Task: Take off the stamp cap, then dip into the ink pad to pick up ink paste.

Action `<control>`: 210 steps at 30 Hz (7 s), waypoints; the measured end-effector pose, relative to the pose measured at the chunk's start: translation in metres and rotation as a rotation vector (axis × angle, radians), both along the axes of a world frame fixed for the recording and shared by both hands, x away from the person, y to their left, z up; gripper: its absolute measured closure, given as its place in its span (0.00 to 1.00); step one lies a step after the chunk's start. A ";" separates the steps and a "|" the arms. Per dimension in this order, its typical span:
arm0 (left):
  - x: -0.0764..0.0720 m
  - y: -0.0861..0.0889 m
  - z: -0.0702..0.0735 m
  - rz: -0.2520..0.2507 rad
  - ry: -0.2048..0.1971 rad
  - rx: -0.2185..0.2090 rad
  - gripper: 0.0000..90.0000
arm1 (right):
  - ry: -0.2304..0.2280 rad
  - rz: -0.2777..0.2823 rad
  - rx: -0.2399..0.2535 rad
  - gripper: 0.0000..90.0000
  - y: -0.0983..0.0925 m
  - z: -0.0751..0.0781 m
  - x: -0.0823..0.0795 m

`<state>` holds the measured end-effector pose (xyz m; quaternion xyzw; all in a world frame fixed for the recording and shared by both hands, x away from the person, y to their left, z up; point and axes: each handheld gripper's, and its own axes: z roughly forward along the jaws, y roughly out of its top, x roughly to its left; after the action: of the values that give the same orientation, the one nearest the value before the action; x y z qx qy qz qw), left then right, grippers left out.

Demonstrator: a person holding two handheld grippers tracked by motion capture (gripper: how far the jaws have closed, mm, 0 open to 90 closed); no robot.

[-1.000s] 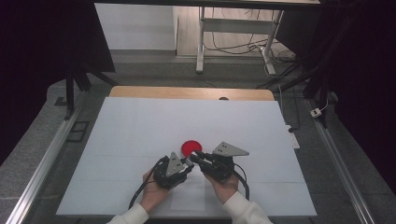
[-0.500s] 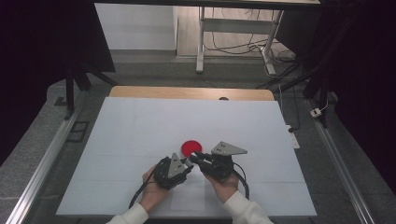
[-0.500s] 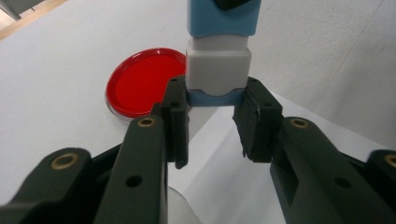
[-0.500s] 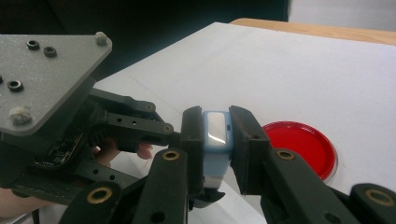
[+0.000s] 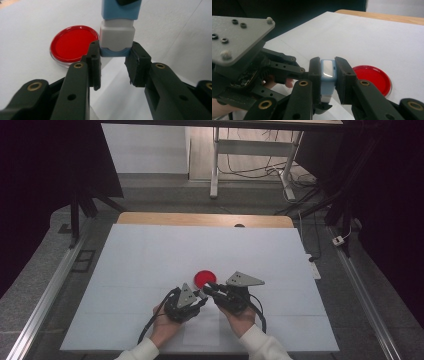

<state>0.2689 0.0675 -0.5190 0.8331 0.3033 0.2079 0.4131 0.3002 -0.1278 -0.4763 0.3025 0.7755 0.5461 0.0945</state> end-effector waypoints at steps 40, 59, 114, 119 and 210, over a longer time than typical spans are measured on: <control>0.002 0.005 -0.001 0.019 0.002 0.008 0.73 | -0.016 -0.026 0.020 0.84 -0.015 0.007 0.003; 0.001 0.037 0.009 0.050 0.023 -0.084 0.73 | -0.032 0.014 0.045 0.84 -0.019 0.009 0.007; -0.048 0.167 0.012 0.218 0.049 -0.149 0.73 | -0.141 0.026 -0.022 0.84 -0.026 0.015 0.016; -0.048 0.169 0.012 0.226 0.051 -0.153 0.72 | -0.152 0.029 -0.030 0.84 -0.024 0.017 0.016; -0.044 0.164 0.011 0.236 0.061 -0.144 0.73 | -0.026 0.062 -0.297 0.84 0.029 -0.001 0.090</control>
<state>0.2246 0.2320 -0.5084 0.7657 0.4260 0.2072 0.4351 0.3897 -0.0985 -0.4770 0.2542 0.8554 0.4319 0.1314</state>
